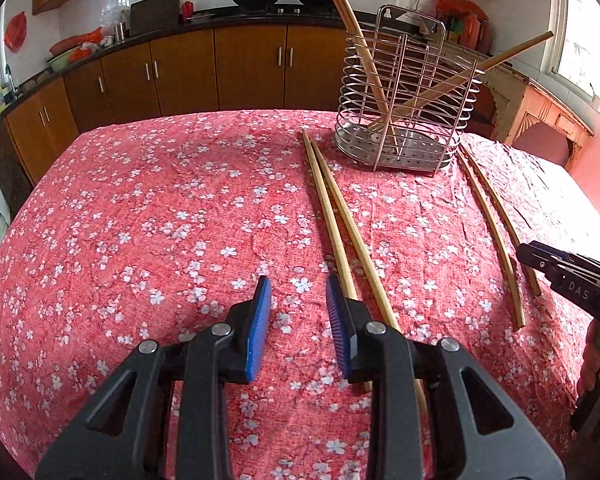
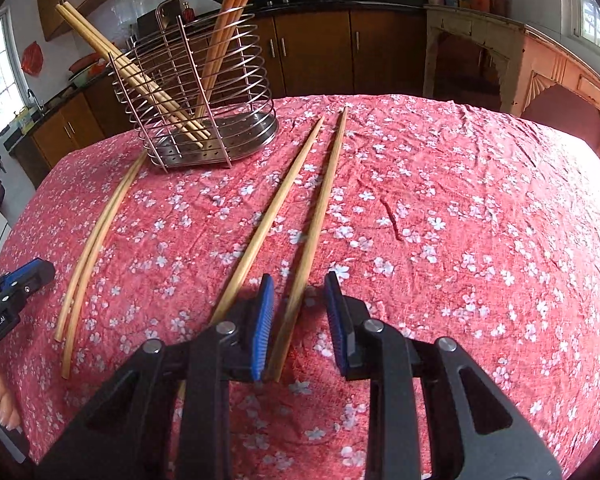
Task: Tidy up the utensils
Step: 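Lower both tools to the cloth and close each on a wooden chopstick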
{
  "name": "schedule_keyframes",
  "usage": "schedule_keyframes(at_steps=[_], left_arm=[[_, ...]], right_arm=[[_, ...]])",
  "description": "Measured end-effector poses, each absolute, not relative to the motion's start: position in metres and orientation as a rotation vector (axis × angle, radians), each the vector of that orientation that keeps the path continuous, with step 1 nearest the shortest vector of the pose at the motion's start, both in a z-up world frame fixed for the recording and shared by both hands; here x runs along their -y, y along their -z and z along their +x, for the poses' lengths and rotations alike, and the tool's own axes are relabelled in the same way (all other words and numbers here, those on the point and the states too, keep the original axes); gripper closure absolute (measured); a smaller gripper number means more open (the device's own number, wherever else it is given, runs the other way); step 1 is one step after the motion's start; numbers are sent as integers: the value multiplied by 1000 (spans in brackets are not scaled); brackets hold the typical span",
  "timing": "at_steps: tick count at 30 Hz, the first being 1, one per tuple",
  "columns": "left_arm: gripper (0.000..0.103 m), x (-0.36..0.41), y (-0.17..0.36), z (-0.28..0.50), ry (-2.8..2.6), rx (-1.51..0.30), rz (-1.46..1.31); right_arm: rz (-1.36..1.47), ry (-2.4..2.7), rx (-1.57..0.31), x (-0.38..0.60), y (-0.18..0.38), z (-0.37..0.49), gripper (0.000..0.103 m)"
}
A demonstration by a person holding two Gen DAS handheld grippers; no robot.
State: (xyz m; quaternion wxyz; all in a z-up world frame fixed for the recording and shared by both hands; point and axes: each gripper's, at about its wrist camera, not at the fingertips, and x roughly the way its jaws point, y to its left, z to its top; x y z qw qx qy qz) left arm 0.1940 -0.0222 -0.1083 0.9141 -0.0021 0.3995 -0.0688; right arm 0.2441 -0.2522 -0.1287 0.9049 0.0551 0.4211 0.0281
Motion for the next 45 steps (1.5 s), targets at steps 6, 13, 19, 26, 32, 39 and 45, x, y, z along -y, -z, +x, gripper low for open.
schedule_keyframes(at_steps=[6, 13, 19, 26, 32, 39, 45], left_arm=[[74, 39, 112, 196, 165, -846, 21], [74, 55, 120, 204, 179, -878, 46], [82, 58, 120, 208, 138, -879, 67], [96, 42, 119, 218, 102, -881, 26], [96, 34, 119, 219, 98, -881, 14], [96, 25, 118, 219, 95, -881, 16], [96, -34, 116, 233, -26, -881, -9]], right_arm=[[138, -50, -874, 261, 130, 245, 93], [127, -49, -874, 260, 130, 247, 93], [116, -46, -873, 259, 130, 246, 93], [123, -53, -873, 261, 130, 247, 93], [114, -50, -873, 260, 130, 247, 93], [114, -47, -872, 262, 131, 248, 95], [147, 89, -862, 310, 131, 256, 95]])
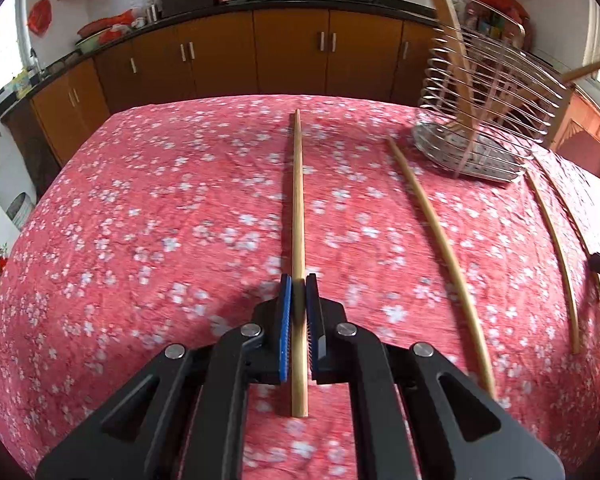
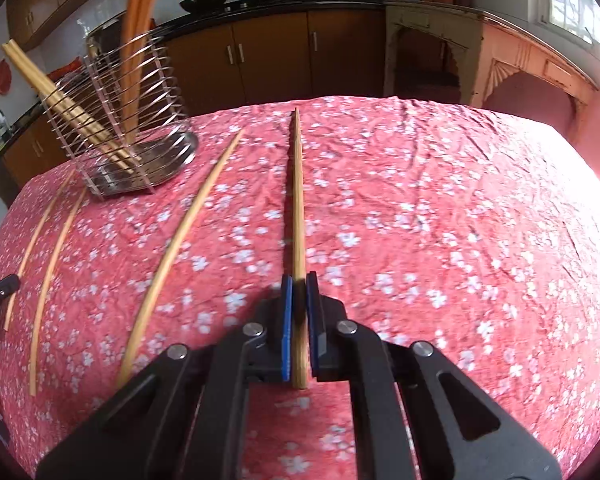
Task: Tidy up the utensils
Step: 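Lower both tools to the cloth and close each on a wooden chopstick, then lift both held chopsticks and carry them over the wire basket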
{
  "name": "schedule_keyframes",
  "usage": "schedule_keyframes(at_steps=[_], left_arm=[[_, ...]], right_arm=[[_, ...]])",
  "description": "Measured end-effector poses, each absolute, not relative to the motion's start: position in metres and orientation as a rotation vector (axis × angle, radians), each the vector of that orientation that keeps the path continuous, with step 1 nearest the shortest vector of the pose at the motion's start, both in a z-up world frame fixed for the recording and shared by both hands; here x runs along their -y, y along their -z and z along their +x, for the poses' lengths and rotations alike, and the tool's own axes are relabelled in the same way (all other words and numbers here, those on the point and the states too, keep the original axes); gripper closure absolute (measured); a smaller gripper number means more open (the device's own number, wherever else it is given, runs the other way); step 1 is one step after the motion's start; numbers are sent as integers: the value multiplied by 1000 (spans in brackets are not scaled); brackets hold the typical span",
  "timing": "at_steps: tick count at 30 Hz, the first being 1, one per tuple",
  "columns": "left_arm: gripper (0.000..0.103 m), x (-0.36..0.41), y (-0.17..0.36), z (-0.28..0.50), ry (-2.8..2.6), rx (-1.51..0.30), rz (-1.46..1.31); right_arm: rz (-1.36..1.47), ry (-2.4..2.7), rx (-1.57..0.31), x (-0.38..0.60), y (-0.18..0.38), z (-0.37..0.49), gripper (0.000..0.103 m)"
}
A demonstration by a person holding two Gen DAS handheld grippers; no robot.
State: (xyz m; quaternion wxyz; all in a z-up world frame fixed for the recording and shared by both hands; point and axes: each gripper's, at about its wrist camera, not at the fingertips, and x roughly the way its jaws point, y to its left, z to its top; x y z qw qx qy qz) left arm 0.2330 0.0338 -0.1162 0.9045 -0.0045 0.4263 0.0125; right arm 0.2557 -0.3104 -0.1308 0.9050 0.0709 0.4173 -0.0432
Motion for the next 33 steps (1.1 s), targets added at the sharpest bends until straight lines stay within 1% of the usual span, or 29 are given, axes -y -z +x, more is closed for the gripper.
schedule_keyframes(at_steps=[4, 7, 10, 11, 16, 26, 33], left_arm=[[96, -65, 116, 239, -53, -880, -36], [95, -67, 115, 240, -46, -880, -37], [86, -58, 117, 242, -36, -882, -3], [85, -56, 117, 244, -37, -883, 5], [84, -44, 117, 247, -39, -884, 11], [84, -48, 116, 242, -36, -885, -2], [84, -56, 115, 220, -5, -884, -23]], right_arm=[[168, 148, -858, 338, 131, 256, 95], [164, 156, -860, 340, 131, 254, 95], [130, 168, -864, 337, 131, 255, 93], [124, 170, -865, 335, 131, 256, 93], [153, 156, -862, 338, 132, 255, 93], [180, 145, -861, 339, 131, 253, 93], [190, 125, -862, 337, 132, 230, 93]])
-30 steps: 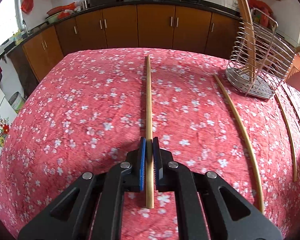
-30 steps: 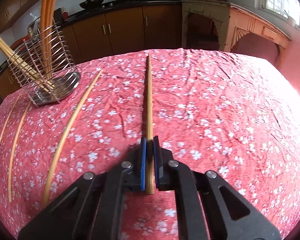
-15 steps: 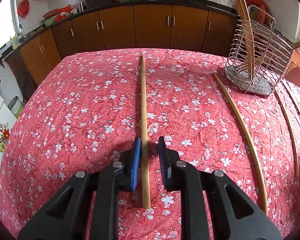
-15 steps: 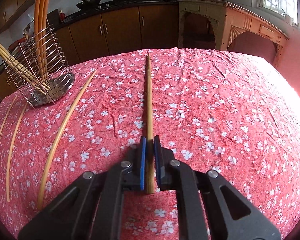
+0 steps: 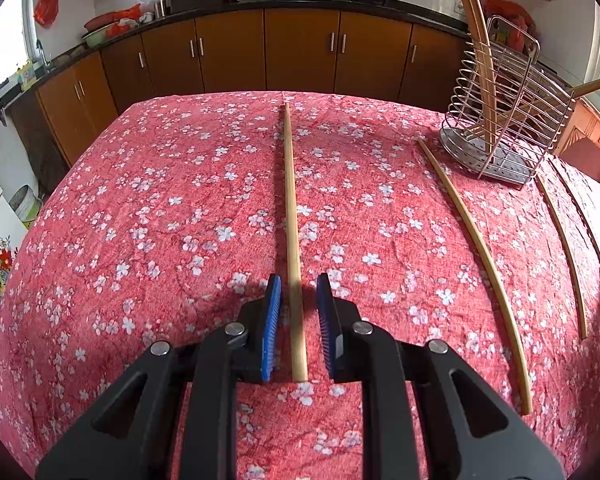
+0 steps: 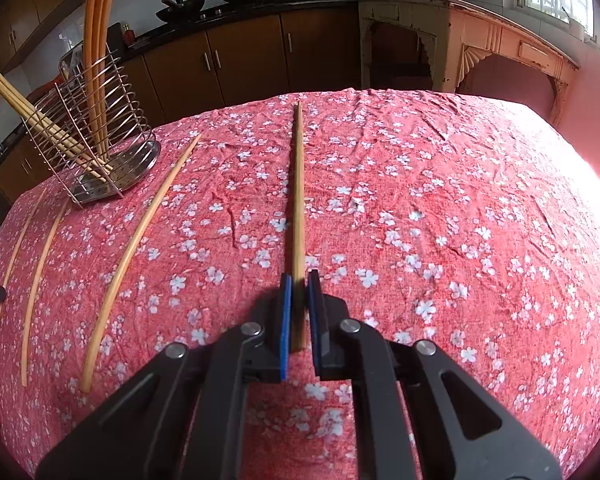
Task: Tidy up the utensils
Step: 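Lift both held chopsticks and carry them over the wire basket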
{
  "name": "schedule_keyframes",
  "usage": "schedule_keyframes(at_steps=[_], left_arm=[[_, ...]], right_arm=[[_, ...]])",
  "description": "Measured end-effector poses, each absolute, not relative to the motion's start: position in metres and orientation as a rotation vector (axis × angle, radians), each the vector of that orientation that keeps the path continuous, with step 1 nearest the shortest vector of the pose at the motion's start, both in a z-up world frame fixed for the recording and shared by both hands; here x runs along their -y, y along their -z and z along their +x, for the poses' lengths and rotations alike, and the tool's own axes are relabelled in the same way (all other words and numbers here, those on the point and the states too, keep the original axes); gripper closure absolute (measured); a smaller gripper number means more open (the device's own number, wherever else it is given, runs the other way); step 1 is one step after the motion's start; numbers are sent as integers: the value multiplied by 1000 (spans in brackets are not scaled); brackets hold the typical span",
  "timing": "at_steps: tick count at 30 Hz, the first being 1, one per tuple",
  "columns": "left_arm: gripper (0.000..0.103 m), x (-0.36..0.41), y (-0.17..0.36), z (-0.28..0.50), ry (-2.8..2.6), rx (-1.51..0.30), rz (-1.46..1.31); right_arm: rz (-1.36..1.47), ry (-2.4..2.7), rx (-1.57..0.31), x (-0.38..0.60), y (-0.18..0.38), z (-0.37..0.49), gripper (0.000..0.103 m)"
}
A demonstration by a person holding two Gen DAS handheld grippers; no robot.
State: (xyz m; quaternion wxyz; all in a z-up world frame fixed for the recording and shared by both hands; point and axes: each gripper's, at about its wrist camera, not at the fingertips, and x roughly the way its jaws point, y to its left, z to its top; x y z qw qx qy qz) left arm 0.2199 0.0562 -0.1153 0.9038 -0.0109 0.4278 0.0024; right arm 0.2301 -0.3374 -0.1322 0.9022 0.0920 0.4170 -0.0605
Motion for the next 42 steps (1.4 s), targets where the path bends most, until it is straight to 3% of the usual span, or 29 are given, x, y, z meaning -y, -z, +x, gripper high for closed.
schedule_keyframes(at_steps=[4, 7, 27, 42], left_arm=[[84, -55, 115, 212, 6, -884, -27], [95, -54, 115, 210, 2, -886, -22], [96, -32, 51, 155, -53, -548, 137], [96, -23, 49, 151, -49, -514, 147]], right_arm=[[186, 127, -864, 335, 132, 224, 94], [173, 131, -864, 333, 131, 223, 95], [168, 153, -677, 343, 77, 187, 95], [165, 132, -609, 337, 58, 178, 95]])
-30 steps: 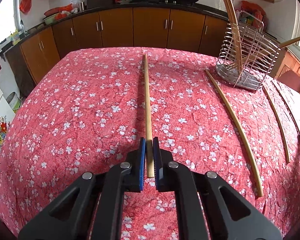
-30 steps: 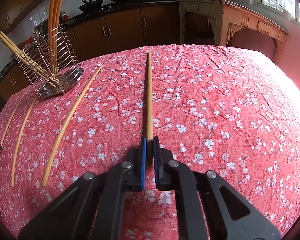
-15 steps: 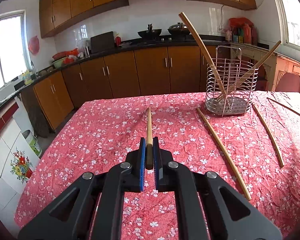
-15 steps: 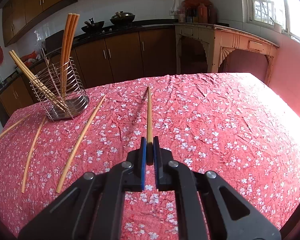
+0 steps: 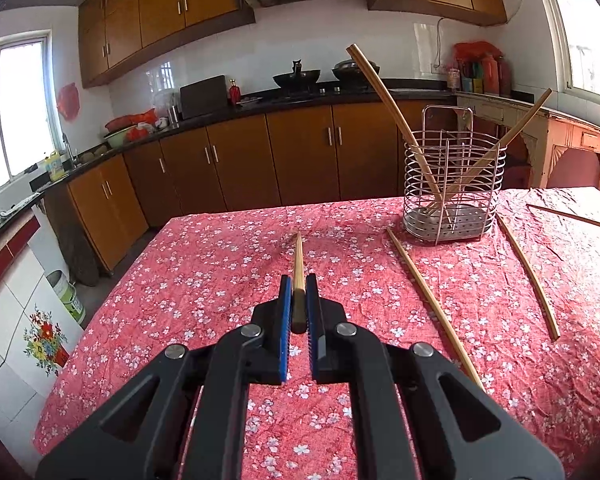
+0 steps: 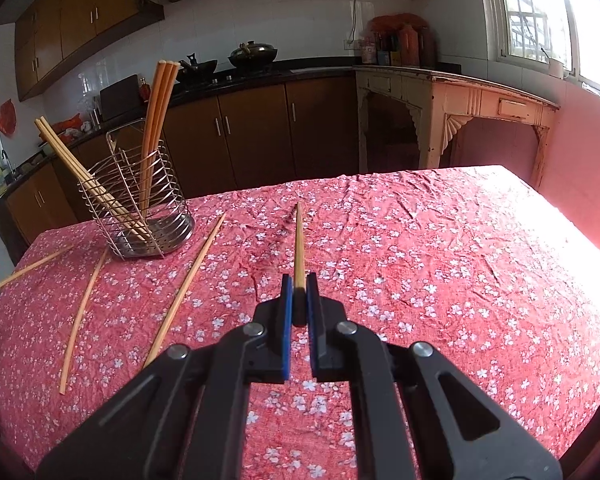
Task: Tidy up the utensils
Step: 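Lift both held chopsticks and carry them over the wire basket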
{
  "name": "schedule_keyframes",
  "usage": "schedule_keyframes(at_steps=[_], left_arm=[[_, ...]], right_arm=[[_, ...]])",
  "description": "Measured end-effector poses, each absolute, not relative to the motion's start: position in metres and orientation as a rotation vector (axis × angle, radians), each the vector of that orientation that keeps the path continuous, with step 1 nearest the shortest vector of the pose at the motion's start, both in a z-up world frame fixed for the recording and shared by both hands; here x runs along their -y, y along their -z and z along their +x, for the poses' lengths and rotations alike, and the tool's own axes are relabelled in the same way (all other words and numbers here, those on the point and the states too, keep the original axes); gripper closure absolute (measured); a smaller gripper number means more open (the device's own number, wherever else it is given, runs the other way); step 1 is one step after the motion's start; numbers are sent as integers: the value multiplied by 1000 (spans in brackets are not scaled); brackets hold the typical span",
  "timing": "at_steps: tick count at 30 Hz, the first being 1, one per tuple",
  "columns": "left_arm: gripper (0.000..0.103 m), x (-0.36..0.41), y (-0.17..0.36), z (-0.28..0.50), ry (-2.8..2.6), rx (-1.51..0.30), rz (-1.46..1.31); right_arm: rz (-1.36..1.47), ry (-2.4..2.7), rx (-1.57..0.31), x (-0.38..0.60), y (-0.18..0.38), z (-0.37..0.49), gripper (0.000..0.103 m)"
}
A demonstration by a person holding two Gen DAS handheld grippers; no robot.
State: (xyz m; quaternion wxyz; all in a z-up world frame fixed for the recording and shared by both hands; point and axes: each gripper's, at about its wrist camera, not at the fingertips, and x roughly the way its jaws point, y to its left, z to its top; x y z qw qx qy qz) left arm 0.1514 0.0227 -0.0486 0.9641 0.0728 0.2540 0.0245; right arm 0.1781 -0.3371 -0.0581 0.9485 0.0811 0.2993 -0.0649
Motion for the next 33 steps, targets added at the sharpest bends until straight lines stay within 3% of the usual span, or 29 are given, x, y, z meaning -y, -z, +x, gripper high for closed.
schedule_keyframes(at_steps=[16, 33], left_arm=[[96, -13, 10, 140, -63, -369, 186], [96, -41, -67, 182, 8, -339, -64]], right_arm=[[150, 92, -374, 332, -35, 161, 95], [179, 70, -327, 329, -77, 189, 95]])
